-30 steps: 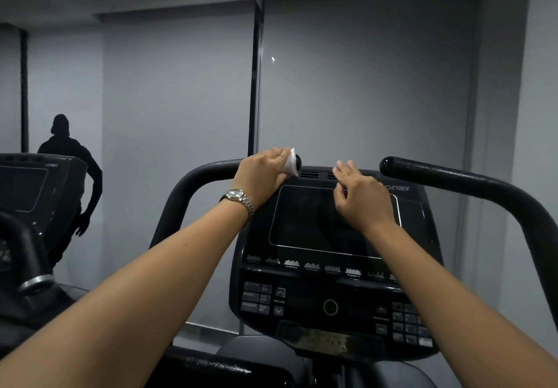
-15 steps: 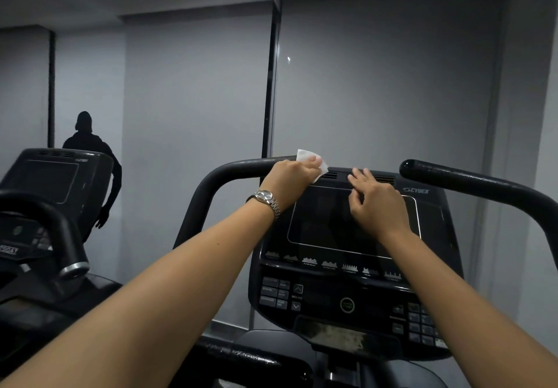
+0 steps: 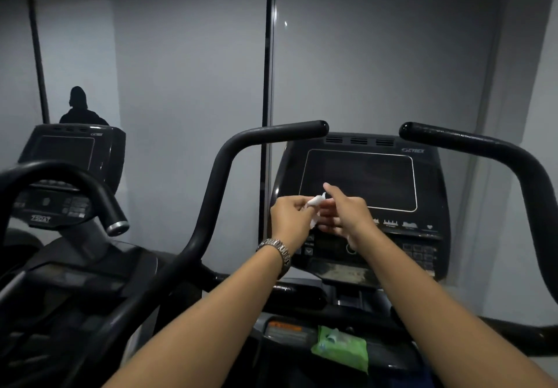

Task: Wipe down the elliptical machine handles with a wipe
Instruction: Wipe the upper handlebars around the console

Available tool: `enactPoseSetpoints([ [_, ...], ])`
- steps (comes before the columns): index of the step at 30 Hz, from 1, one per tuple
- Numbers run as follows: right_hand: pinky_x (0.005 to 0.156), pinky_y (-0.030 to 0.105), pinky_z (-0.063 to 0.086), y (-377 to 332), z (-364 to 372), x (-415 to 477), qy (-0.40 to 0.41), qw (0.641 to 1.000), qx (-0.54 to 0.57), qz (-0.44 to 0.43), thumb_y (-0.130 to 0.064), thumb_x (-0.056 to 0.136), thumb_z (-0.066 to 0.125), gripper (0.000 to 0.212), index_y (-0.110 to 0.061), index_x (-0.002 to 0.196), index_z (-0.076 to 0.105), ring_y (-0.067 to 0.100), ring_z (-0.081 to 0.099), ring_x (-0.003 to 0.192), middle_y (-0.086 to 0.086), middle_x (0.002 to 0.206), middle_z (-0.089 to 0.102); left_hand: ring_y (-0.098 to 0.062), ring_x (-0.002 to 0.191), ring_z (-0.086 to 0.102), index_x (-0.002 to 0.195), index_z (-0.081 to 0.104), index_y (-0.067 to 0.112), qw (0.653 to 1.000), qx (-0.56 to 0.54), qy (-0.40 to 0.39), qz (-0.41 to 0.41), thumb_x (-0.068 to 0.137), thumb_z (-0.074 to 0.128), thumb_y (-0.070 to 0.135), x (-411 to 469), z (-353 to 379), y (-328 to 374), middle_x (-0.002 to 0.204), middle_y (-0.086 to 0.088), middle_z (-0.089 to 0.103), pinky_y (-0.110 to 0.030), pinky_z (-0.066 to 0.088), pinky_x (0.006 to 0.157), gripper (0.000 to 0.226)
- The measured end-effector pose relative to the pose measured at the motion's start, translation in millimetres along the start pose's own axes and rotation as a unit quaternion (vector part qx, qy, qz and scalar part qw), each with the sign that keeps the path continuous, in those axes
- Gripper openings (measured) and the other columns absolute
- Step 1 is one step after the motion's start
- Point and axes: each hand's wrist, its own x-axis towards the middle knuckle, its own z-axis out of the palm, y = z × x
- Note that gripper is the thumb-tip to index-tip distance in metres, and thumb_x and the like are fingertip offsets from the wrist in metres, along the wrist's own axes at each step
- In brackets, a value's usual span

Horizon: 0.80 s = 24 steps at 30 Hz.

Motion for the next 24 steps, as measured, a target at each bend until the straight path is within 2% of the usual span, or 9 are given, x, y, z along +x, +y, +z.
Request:
enactPoseSetpoints([
  [5,0.045,0.024,0.045,10.8,13.0,-26.4,-0.001,0.999,0.035,0.027,-0.025,0.082,0.073,0.022,-0.004,0.08,0.068,0.014,0.052,0.045,0.004,0.056,0.06,-0.004,0.057,0.063,0.076,0.073,0.019,0.994,0.011,-0.104,0.015,0.087,0.059,0.024,-30.9,-15.4,2.2,0.063,0.0,0.069,-0.018,0.049,0.054,0.019],
  [7,0.048,0.026,0.046,12.4,14.6,-33.9,-0.003,0.996,0.07,0.048,-0.019,0.084,0.072,0.015,-0.006,0.08,0.067,0.013,0.055,0.046,0.001,0.053,0.06,-0.017,0.065,0.068,0.075,0.074,0.021,0.992,-0.001,-0.129,-0.008,0.087,0.057,0.023,-35.6,-25.3,4.2,0.069,-0.008,0.071,-0.028,0.055,0.063,0.021],
  [9,0.061,0.031,0.051,14.5,14.3,-41.3,-0.013,0.994,0.097,0.056,-0.016,0.085,0.07,0.011,-0.006,0.084,0.068,0.017,0.061,0.06,0.005,0.067,0.066,-0.032,0.083,0.068,0.082,0.075,0.021,0.992,-0.039,-0.113,-0.041,0.085,0.056,0.016,-39.1,-35.1,6.0,0.083,-0.012,0.073,-0.043,0.057,0.077,0.02],
  [12,0.068,0.035,0.055,16.0,13.7,-58.0,-0.046,0.988,0.142,0.05,-0.009,0.088,0.065,0.02,0.003,0.104,0.064,0.025,0.064,0.073,0.017,0.087,0.067,-0.024,0.086,0.068,0.102,0.068,0.009,0.99,-0.075,-0.1,-0.069,0.082,0.061,-0.001,-44.8,-49.1,8.6,0.097,-0.01,0.071,-0.034,0.057,0.081,0.024],
  [15,0.073,0.04,0.059,20.2,12.5,-78.2,-0.104,0.976,0.181,0.059,-0.006,0.09,0.061,0.022,0.008,0.107,0.06,0.03,0.068,0.078,0.023,0.093,0.068,-0.021,0.095,0.067,0.116,0.061,0.004,0.985,-0.055,-0.139,-0.089,0.077,0.072,0.003,-54.6,-65.2,10.1,0.107,-0.013,0.068,-0.034,0.055,0.086,0.04],
  [17,0.079,0.04,0.059,25.4,12.4,-90.1,-0.125,0.976,0.166,0.06,-0.008,0.091,0.061,0.019,0.006,0.104,0.061,0.03,0.068,0.084,0.022,0.098,0.069,-0.018,0.084,0.068,0.111,0.064,0.003,0.981,-0.032,-0.165,-0.093,0.075,0.075,0.003,-64.4,-75.6,11.6,0.097,-0.012,0.07,-0.026,0.056,0.076,0.037],
  [19,0.07,0.034,0.059,33.1,16.2,-103.1,-0.14,0.976,0.157,0.058,-0.01,0.088,0.063,0.016,0.002,0.097,0.062,0.026,0.069,0.08,0.017,0.091,0.071,-0.014,0.07,0.068,0.1,0.069,0.002,0.983,0.002,-0.166,-0.08,0.073,0.077,0.003,-74.6,-86.4,11.6,0.082,-0.01,0.071,-0.021,0.053,0.063,0.029],
  [22,0.064,0.028,0.057,46.5,29.7,-120.8,-0.154,0.976,0.139,0.066,-0.014,0.075,0.072,0.025,-0.002,0.096,0.065,0.021,0.067,0.075,0.013,0.088,0.069,-0.018,0.07,0.068,0.081,0.071,0.009,0.984,0.099,-0.143,-0.046,0.072,0.079,0.011,-84.4,-102.3,9.8,0.071,-0.006,0.07,-0.029,0.057,0.068,0.012],
  [24,0.052,0.023,0.053,56.3,40.8,-128.5,-0.139,0.977,0.138,0.081,-0.008,0.078,0.07,0.022,-0.001,0.099,0.065,0.015,0.065,0.063,0.011,0.082,0.068,-0.011,0.063,0.062,0.075,0.071,0.013,0.964,0.225,-0.144,0.001,0.074,0.078,0.023,-88.9,-117.3,10.7,0.064,0.001,0.065,-0.022,0.052,0.059,0.013],
])
